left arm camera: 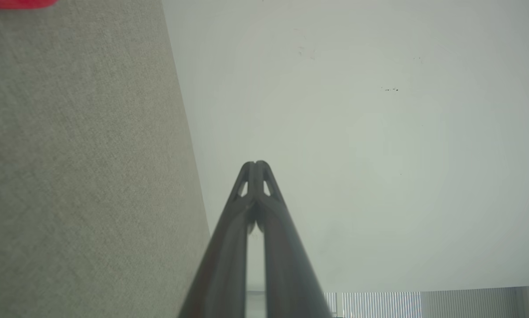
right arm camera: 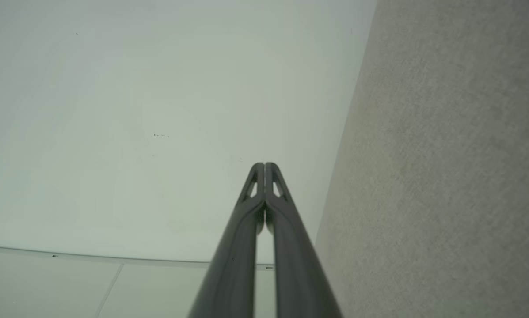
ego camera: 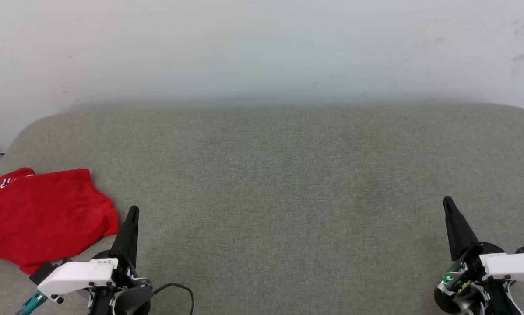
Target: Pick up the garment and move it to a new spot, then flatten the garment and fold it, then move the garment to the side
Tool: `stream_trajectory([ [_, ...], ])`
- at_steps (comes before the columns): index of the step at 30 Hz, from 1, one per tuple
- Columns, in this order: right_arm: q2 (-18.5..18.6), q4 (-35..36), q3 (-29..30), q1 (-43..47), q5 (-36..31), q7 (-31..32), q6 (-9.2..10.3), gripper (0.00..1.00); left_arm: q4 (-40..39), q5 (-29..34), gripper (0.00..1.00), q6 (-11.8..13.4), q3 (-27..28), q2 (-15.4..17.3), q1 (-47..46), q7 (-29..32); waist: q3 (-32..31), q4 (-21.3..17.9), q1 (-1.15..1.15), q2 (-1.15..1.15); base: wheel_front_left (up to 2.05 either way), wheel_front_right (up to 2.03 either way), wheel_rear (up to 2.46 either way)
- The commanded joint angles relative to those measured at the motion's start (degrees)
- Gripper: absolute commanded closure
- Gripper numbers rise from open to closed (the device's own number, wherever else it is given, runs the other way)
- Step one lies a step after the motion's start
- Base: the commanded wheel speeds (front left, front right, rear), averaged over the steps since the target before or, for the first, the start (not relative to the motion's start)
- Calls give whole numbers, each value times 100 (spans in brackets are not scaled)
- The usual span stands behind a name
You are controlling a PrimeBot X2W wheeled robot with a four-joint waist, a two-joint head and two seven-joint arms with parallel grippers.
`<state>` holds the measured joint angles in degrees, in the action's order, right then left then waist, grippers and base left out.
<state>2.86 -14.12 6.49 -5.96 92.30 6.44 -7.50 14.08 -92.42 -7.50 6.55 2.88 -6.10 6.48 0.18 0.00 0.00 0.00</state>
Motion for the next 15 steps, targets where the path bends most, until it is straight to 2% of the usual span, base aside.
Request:
stream_trajectory([
  [1, 4, 1, 3, -82, 17, 14, 3, 100, -9, 14, 100, -10, 8, -12, -37, 26, 0, 0, 0, 0, 0, 0, 0],
  [15, 4, 1, 3, -82, 17, 14, 3, 100, -9, 14, 100, -10, 8, -12, -37, 26, 0, 0, 0, 0, 0, 0, 0],
])
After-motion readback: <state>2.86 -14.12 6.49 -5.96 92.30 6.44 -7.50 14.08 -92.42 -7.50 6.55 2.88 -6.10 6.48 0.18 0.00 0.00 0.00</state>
